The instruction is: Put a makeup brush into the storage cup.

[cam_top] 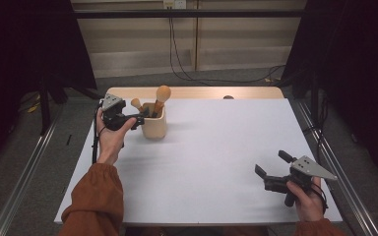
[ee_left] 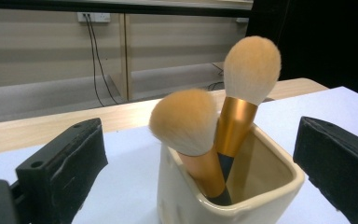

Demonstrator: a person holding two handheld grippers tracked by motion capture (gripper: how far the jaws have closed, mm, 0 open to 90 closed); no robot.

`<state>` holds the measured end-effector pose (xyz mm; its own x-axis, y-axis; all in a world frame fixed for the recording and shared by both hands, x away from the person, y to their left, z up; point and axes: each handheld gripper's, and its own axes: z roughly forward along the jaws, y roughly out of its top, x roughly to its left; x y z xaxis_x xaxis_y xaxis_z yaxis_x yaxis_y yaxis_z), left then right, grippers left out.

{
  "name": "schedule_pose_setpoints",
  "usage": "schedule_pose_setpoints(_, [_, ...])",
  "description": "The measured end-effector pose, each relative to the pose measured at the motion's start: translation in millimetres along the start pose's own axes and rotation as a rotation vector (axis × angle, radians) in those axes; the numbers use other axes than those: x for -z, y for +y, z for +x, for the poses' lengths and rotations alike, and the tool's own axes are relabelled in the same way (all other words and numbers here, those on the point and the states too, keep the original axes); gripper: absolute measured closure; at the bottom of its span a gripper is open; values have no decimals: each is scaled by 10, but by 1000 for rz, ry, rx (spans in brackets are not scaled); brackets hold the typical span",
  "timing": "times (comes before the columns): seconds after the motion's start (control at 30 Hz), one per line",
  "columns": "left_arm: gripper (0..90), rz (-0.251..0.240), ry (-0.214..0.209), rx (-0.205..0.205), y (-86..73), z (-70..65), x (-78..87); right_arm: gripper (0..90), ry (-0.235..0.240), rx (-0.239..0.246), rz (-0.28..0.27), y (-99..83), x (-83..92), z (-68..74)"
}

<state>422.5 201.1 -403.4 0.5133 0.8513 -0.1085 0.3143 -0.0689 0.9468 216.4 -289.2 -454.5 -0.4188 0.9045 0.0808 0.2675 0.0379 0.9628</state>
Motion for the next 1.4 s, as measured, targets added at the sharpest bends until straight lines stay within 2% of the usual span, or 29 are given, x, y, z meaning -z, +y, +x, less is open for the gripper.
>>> schedule_pose_setpoints(0.13, [24, 6, 7, -24, -17, -9, 69, 0, -3, 1, -3, -1, 15, 0])
schedule_pose_setpoints(0.33, [22, -20, 2, -13, -56, 26, 208, 0, -12, 2, -2, -3, 38, 4])
schedule_pose_setpoints(0.43, [24, -7, 9, -28, -59, 29, 279, 0, -12, 7, -1, -3, 40, 16])
schedule_pose_setpoints(0.5, [26, -12, 3, -24, -65, 31, 326, 0, -13, 8, -1, 0, 39, 27])
schedule_pose_setpoints(0.57, [27, -16, -2, -18, -73, 30, 355, 0, -12, 15, 4, -2, 38, 30])
schedule_pose_setpoints(0.6, [27, -12, 4, -29, -77, 31, 370, 0, -13, 20, 5, -2, 41, 27])
schedule_pose_setpoints(0.9, [33, -21, 6, -42, -98, -13, 461, 0, -16, 11, 1, 0, 41, 27])
schedule_pose_setpoints(0.97, [33, -17, -6, -34, -113, -31, 470, 0, -14, 17, 1, 0, 49, 23])
schedule_pose_setpoints(1.1, [33, -19, -8, -21, -144, -56, 498, 0, -17, 12, 1, -2, 56, 27])
schedule_pose_setpoints(1.17, [34, -23, 5, -24, -172, -58, 534, 0, -17, 13, 1, -3, 60, 27])
schedule_pose_setpoints(1.33, [36, -27, -4, 1, -248, -49, 606, 0, -21, 12, 3, -6, 61, 25])
schedule_pose_setpoints(1.4, [37, -20, -2, -5, -255, -50, 645, 0, -19, 15, 1, -7, 68, 27])
